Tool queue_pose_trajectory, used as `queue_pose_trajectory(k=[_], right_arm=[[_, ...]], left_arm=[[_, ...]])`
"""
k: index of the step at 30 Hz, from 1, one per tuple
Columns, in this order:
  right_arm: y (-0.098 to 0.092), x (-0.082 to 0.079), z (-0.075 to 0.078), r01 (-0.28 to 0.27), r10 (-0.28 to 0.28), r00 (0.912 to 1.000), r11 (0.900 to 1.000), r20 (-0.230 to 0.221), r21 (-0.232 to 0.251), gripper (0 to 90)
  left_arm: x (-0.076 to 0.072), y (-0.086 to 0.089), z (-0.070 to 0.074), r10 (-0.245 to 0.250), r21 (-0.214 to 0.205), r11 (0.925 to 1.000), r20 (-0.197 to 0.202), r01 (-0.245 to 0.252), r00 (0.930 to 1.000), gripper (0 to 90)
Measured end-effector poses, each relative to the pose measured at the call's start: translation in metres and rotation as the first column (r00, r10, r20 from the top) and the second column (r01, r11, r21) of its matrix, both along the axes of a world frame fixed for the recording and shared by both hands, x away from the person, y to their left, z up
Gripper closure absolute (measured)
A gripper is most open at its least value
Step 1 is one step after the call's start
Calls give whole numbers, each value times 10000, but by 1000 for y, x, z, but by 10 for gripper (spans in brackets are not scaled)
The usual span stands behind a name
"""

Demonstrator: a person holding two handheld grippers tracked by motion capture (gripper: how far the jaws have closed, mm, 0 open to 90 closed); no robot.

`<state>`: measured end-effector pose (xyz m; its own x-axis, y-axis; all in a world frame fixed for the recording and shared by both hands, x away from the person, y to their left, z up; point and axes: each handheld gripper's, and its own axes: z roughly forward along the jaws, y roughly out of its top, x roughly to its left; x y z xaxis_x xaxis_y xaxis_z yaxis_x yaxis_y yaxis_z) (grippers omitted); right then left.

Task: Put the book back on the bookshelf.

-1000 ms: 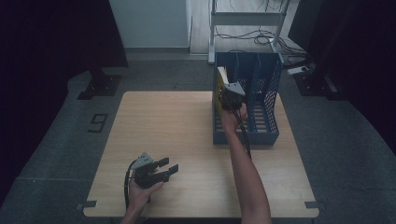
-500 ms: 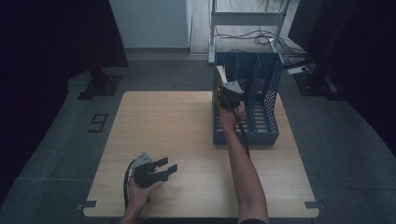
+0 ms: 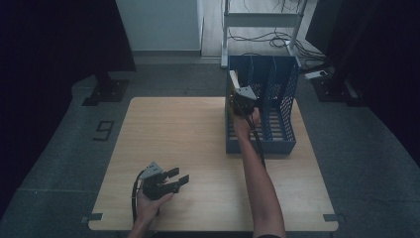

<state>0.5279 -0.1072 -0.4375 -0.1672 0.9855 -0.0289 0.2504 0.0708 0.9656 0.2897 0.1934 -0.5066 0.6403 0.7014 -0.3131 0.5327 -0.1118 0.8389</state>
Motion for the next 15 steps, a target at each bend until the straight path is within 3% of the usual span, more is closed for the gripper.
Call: queue_pose_trajectory(k=[15], right_arm=[[-6,-5,-1,-270,269,9996,9996,-99,-122,670]], left_arm=[[0,-2,0,-78,9,10000,-20,78,10000,411]])
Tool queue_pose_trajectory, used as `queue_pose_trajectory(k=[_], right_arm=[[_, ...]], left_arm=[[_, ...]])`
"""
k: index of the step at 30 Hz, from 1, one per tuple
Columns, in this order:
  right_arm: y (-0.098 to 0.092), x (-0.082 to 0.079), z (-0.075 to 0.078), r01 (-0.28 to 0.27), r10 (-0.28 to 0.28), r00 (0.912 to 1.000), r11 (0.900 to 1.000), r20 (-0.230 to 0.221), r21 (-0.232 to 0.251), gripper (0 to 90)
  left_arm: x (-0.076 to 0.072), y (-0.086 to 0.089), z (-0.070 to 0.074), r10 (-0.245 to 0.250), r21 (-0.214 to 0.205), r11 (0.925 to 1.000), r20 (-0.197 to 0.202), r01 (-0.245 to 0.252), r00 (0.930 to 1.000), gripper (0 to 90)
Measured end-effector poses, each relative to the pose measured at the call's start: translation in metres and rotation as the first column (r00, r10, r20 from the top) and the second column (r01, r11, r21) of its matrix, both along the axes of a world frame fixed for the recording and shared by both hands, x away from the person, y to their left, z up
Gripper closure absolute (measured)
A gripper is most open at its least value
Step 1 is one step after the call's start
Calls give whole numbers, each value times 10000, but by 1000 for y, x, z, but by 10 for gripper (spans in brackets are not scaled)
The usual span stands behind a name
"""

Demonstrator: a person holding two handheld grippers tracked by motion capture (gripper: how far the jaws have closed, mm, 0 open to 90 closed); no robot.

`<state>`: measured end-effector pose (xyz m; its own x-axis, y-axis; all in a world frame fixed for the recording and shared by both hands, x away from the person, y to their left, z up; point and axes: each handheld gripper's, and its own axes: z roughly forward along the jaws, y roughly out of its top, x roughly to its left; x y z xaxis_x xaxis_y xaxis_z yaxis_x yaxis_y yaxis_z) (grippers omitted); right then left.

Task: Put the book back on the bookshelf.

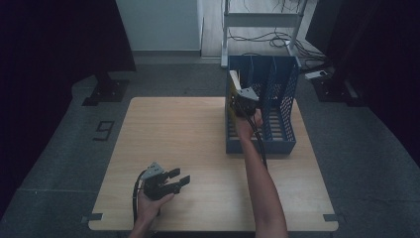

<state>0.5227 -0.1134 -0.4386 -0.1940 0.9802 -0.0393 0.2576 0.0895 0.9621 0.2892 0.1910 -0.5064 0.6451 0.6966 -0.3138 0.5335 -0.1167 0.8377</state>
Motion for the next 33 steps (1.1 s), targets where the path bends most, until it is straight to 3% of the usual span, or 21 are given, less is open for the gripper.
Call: queue_pose_trajectory(k=[16,33], right_arm=[[-3,-4,-4,-138,139,9998,9999,-173,42,630],[-14,-13,-5,-297,291,9995,9986,131,428,508]], left_arm=[[0,0,1,-30,28,10000,-22,30,10000,410],[0,-2,0,-46,70,10000,-64,47,10000,410]])
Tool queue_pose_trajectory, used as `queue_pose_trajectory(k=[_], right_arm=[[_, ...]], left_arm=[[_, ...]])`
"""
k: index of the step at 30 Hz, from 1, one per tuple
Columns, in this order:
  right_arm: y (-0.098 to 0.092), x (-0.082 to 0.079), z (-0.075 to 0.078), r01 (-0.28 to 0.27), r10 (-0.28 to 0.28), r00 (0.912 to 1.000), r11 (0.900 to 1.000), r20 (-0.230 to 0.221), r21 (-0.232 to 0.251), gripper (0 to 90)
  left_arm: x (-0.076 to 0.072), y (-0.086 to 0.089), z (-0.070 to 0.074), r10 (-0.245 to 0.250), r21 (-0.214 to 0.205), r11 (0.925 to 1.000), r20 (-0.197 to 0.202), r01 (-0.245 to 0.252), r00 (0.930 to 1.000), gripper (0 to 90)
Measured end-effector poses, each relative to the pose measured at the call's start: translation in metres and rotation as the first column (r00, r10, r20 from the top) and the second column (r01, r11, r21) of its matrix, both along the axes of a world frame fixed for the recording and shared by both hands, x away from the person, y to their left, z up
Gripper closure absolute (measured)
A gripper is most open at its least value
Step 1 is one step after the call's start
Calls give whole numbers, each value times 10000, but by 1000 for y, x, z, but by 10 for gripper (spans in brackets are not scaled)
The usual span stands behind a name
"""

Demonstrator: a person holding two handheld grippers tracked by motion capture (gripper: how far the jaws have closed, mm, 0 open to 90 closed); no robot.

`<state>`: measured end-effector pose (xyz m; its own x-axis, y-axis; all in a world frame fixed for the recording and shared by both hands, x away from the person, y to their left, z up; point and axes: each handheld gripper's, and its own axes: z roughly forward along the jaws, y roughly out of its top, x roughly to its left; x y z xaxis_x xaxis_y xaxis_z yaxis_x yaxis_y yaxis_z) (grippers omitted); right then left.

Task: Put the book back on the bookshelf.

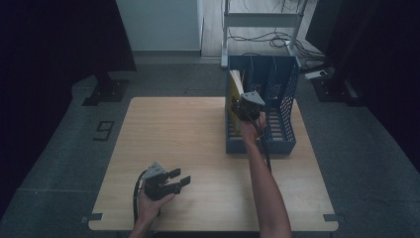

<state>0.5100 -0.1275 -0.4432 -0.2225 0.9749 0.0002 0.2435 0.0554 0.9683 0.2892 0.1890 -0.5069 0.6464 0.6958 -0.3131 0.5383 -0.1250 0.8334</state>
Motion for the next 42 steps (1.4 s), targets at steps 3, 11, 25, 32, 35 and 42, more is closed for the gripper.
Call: queue_pose_trajectory(k=[3,11,25,32,35,42], right_arm=[[-1,-3,1,-194,194,9998,9997,-19,118,485],[-2,-12,1,-486,486,9988,9986,-13,185,441],[-5,-35,3,-950,950,9954,9955,-103,6,378],[-10,-55,7,-1092,1102,9934,9936,-332,293,367],[-15,-64,8,-1164,1175,9925,9926,-329,337,377],[-25,-88,6,-1535,1542,9878,9876,-220,330,389]], left_arm=[[0,0,0,15,-6,10000,4,-15,10000,410],[-1,0,1,2,4,10000,34,-2,10000,410],[-1,0,1,13,42,10000,69,-13,10000,409],[-2,-1,2,-48,90,9999,106,47,9999,409],[-3,-2,3,-71,86,9999,148,70,9999,409],[-4,-2,4,-61,112,9999,179,59,9998,409]])
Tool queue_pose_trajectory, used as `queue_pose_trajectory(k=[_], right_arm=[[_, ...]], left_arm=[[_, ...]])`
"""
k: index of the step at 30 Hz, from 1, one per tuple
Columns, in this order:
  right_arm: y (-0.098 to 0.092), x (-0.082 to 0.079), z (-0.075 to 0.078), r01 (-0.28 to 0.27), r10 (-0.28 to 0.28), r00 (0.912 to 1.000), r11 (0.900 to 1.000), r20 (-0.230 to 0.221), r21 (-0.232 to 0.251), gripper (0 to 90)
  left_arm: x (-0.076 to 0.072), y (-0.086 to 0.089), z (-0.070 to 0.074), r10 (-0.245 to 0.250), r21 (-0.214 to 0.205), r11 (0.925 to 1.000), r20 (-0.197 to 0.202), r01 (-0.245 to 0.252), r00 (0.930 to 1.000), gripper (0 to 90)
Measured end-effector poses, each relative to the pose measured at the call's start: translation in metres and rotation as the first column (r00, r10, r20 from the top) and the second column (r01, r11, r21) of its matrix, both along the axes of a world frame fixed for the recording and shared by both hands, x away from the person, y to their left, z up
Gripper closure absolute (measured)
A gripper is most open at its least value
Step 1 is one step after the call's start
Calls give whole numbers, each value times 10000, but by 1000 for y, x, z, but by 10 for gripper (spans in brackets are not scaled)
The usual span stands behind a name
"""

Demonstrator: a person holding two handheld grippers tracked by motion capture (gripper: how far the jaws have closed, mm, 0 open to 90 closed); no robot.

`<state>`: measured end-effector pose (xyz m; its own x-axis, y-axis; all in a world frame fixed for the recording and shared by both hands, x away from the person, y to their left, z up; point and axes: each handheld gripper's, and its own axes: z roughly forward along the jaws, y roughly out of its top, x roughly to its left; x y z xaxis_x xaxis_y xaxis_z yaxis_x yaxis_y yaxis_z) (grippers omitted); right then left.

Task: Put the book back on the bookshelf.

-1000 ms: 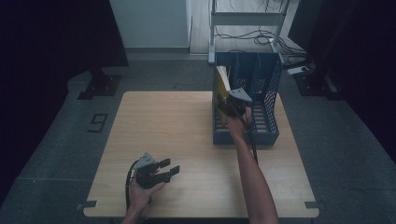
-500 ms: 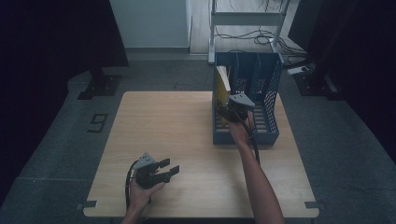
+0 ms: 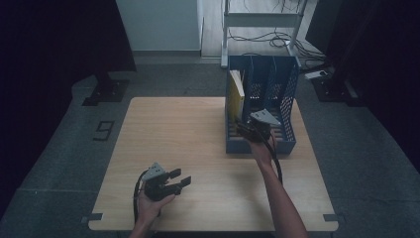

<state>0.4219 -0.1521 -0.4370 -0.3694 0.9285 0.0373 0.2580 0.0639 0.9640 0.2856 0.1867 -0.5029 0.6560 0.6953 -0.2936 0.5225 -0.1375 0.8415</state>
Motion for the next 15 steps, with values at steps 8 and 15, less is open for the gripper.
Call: queue_pose_trajectory(k=[8,15], right_arm=[[-7,-24,0,-533,533,9983,9986,218,-24,396],[-12,-50,-10,-998,999,9949,9950,151,-79,396]], left_arm=[[1,0,-1,-1,-10,10000,-45,1,10000,409],[-1,-1,1,-46,-37,10000,1,46,10000,409]])
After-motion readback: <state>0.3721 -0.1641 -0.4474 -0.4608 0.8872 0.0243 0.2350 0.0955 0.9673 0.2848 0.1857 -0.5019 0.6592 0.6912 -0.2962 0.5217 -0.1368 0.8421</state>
